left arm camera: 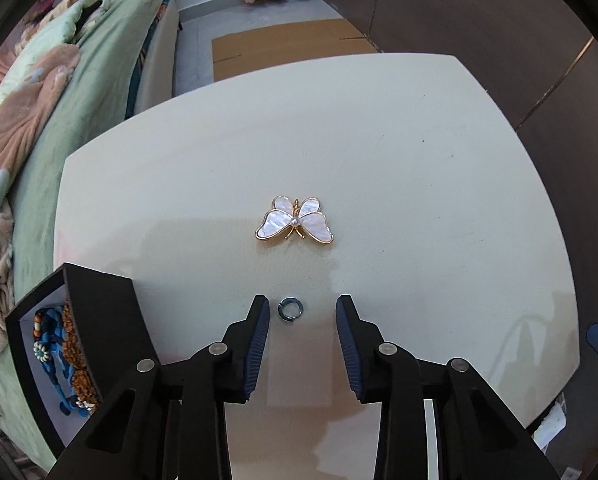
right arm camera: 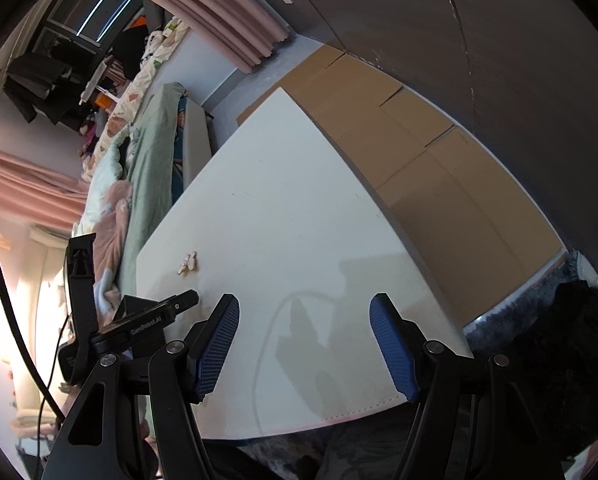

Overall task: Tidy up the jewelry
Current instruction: 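Grasp the small silver ring with the left gripper, then carry the ring toward the black box with the left gripper while the right reaches the butterfly brooch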

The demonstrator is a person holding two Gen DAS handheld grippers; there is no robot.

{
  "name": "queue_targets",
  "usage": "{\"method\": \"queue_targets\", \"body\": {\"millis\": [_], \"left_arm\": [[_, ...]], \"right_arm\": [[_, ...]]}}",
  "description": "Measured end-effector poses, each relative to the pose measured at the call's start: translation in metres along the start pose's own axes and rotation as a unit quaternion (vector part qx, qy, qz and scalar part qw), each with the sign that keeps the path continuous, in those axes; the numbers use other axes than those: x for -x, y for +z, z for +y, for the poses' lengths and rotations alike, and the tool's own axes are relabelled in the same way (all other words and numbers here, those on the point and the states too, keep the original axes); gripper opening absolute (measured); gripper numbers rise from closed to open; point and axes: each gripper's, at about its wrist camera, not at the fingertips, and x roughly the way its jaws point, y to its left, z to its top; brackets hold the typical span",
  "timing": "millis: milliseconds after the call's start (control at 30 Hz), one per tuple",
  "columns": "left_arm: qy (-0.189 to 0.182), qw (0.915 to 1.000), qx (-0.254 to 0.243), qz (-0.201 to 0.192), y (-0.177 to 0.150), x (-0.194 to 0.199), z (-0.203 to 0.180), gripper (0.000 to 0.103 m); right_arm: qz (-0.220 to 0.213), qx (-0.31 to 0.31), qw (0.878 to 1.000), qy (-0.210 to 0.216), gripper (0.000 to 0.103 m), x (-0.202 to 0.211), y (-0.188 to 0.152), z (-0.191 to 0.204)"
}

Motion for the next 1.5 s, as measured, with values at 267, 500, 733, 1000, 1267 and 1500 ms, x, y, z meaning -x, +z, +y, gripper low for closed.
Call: {"method": "queue_targets", "body": {"millis": [267, 500, 733, 1000, 1267, 1500], "left_arm": [[0.002, 0.9999, -0.007, -0.009, 0.000, 0.000, -0.002, 0.013], [-0.018, 0.9995, 0.009, -0.022, 0.001, 0.013, 0.011, 0.013], [-0.034, 0.9974, 0.031, -0.055, 0.001, 0.046, 0.036, 0.013], [-0.044, 0.9929, 0.062, -0.091, -0.005, 0.082, 0.072, 0.013], [-0.045, 0.9874, 0.099, -0.115, -0.012, 0.104, 0.120, 0.013], [-0.046, 0.9846, 0.117, -0.122, -0.024, 0.110, 0.148, 0.013]], "right_arm": [[0.006, -0.002, 1.000, -0.009, 0.068, -0.010, 0.000, 0.001], [0.017, 0.008, 1.000, -0.008, 0.068, -0.022, 0.003, 0.013], [0.027, 0.034, 0.999, 0.009, 0.068, -0.039, 0.012, 0.048], [0.064, 0.068, 0.996, 0.018, 0.068, -0.075, 0.022, 0.095], [0.096, 0.108, 0.989, -0.005, 0.068, -0.114, 0.023, 0.140], [0.109, 0.135, 0.984, -0.040, 0.068, -0.146, 0.020, 0.169]]}}
